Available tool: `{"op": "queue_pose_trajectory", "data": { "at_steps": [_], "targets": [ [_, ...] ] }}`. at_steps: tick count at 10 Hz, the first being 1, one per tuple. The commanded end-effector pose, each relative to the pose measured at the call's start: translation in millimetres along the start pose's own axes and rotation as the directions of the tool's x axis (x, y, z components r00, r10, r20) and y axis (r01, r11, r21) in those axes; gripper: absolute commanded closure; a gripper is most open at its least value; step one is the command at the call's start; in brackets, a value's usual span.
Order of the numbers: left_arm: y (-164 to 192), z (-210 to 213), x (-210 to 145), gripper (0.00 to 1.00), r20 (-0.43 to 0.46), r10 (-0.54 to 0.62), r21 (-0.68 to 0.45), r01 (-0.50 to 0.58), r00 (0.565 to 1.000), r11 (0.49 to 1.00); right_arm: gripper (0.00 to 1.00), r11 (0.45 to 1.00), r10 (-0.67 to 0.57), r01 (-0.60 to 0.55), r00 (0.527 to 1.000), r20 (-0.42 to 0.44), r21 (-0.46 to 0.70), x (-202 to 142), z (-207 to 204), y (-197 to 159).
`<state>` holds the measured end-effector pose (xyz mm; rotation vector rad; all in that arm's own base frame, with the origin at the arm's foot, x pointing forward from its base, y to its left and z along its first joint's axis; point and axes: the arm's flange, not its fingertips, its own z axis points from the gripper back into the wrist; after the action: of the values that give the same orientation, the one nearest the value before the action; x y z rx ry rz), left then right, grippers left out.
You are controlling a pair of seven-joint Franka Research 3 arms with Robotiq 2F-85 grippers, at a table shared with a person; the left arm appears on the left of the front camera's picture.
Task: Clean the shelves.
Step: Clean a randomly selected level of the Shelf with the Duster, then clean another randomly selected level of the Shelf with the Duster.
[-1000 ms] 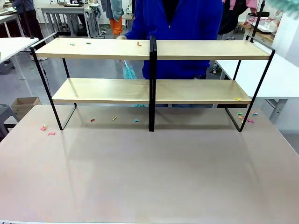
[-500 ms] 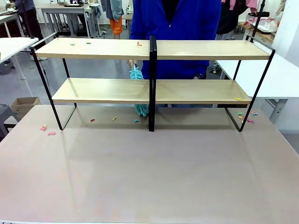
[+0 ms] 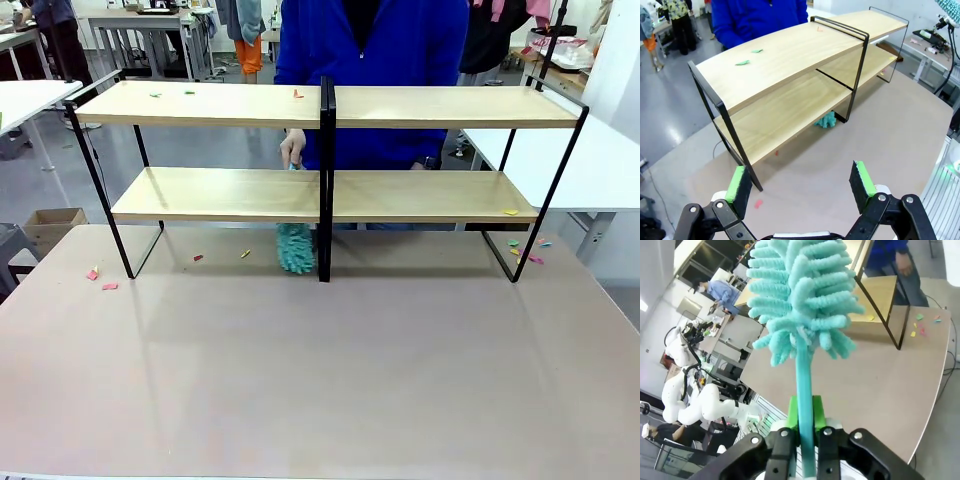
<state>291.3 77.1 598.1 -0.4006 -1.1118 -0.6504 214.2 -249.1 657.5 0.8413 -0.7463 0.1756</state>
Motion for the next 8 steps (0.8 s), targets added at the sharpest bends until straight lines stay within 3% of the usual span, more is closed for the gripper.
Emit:
{"op": "queue_pose_trajectory", "data": {
  "at_steps": [1, 8],
  "targets": [
    [1.1, -0.5, -1.1, 0.00, 0.009, -0.006, -0.010, 0.006, 1.000, 1.000, 0.88, 1.000, 0.025, -0.025, 1.000, -0.007, 0.004, 3.2, 5.9, -0.4],
    [1.1, -0.5, -1.1, 0.00, 0.009, -0.006, -0.010, 0.006, 1.000, 1.000, 0.88, 1.000, 0.025, -0.025, 1.000, -0.007, 0.004, 3.2, 5.9, -0.4]
  ]
}}
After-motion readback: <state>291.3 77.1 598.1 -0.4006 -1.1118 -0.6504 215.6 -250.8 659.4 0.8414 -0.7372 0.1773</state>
